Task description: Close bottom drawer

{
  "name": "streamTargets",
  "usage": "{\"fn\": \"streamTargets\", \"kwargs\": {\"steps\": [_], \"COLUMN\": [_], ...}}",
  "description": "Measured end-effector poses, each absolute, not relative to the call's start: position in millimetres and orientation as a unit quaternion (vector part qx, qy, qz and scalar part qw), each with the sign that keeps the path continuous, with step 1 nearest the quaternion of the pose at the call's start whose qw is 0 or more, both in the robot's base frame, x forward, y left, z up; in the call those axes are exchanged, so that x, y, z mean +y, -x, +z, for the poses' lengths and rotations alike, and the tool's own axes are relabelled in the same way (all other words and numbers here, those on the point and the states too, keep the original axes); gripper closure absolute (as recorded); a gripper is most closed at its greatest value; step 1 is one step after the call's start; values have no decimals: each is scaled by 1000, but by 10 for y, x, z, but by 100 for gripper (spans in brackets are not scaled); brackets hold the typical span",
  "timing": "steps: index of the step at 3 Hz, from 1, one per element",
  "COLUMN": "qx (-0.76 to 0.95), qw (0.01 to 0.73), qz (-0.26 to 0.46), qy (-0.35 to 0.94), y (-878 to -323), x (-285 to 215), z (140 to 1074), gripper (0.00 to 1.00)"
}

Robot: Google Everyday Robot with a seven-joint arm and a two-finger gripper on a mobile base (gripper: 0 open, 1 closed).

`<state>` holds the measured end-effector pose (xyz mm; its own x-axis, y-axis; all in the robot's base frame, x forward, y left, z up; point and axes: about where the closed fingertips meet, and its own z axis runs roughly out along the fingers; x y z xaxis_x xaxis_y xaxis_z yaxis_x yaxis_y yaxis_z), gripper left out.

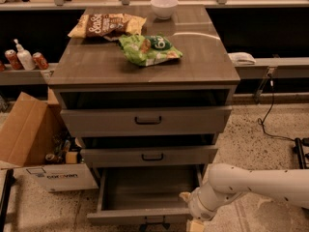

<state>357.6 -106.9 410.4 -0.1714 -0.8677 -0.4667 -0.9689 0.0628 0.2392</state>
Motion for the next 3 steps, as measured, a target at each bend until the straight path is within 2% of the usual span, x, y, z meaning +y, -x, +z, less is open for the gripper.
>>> {"fn": "streamTargets", "kwargs": {"steps": [1,3], "qx": [722,718], "qw": [100,93], "qz": [254,263], "qy": [636,638], "y": [-3576,-3672], "x": [-1069,-1269], "z": [4104,3296], "gripper": [0,0]}}
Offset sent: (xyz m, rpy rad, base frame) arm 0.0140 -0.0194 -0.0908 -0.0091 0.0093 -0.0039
